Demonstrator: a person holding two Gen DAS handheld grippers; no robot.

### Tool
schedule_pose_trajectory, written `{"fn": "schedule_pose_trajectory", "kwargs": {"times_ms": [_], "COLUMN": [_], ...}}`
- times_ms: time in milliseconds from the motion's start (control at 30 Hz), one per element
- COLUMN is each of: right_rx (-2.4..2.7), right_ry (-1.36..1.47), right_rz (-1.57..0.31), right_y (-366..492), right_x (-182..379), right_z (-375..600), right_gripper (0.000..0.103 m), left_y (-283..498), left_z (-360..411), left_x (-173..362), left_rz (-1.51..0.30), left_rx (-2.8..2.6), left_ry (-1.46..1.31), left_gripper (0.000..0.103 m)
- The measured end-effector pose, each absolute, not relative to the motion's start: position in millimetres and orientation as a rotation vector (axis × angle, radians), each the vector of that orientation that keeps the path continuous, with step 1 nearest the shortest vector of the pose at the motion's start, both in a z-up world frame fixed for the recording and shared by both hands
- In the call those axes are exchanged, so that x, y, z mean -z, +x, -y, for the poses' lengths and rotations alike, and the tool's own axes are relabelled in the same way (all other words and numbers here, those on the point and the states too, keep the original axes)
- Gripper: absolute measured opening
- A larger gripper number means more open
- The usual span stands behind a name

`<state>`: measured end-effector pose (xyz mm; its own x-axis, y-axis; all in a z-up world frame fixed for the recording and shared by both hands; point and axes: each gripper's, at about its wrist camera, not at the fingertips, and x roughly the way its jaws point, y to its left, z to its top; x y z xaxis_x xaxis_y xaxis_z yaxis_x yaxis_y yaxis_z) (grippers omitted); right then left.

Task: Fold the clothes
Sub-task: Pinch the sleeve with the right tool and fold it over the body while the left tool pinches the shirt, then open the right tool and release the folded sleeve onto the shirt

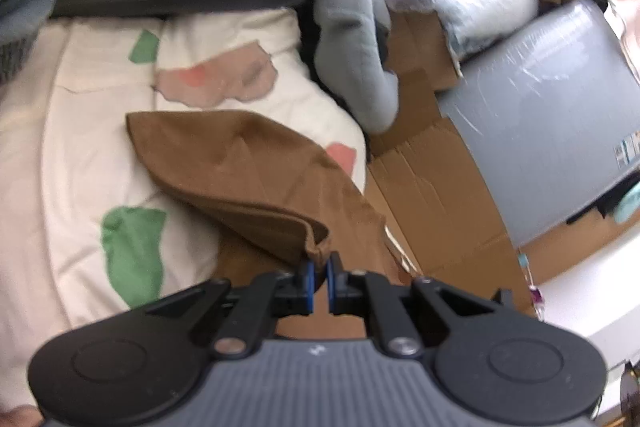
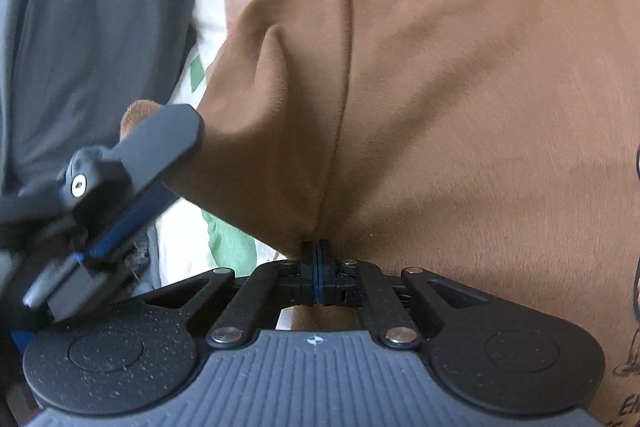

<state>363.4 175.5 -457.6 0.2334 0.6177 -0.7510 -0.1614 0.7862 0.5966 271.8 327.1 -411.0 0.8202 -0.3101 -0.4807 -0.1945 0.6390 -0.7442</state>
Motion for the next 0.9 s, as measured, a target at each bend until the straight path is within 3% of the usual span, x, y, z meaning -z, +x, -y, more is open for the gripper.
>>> {"fn": "schedule_pose_trajectory", "kwargs": {"times_ms": [167,300,500,600,667,900], "right_rx": [-0.561,-0.560,-0.572,-0.583,-0.598,-0.628], "right_ry": [0.470,0.465,0.367,0.307,0.271,0.079], "right_rz": [-1.209,-1.206,-1.246,-1.262,-1.256,-1.272], "right_y": [360.9,360.4,364.4,366.1,367.4,351.2], "right_x": [461.5,461.8,449.6,440.1,431.8,405.8], "right_z": [-171.9,-172.0,-178.5,-181.1,-192.2,-184.2], "right_gripper": [0.004,0.006,0.009,0.024,0.044,0.045], "left_y": [268.9,264.2,240.7,228.9,226.2,228.5], "left_z": [-322.5,-321.5,-336.6,-344.6,-349.9,-358.1], "left_x": [411.8,411.3,406.3,404.2,406.2,419.8], "left_rz": [-0.665,-0.685,-0.665,-0.656,-0.663,-0.742], "left_rx": [0.113,0.135,0.104,0.086,0.059,-0.046], "left_ry": [-0.882,-0.882,-0.894,-0.899,-0.896,-0.821], "left_gripper": [0.008,0.019,0.024,0.024,0.024,0.024]}}
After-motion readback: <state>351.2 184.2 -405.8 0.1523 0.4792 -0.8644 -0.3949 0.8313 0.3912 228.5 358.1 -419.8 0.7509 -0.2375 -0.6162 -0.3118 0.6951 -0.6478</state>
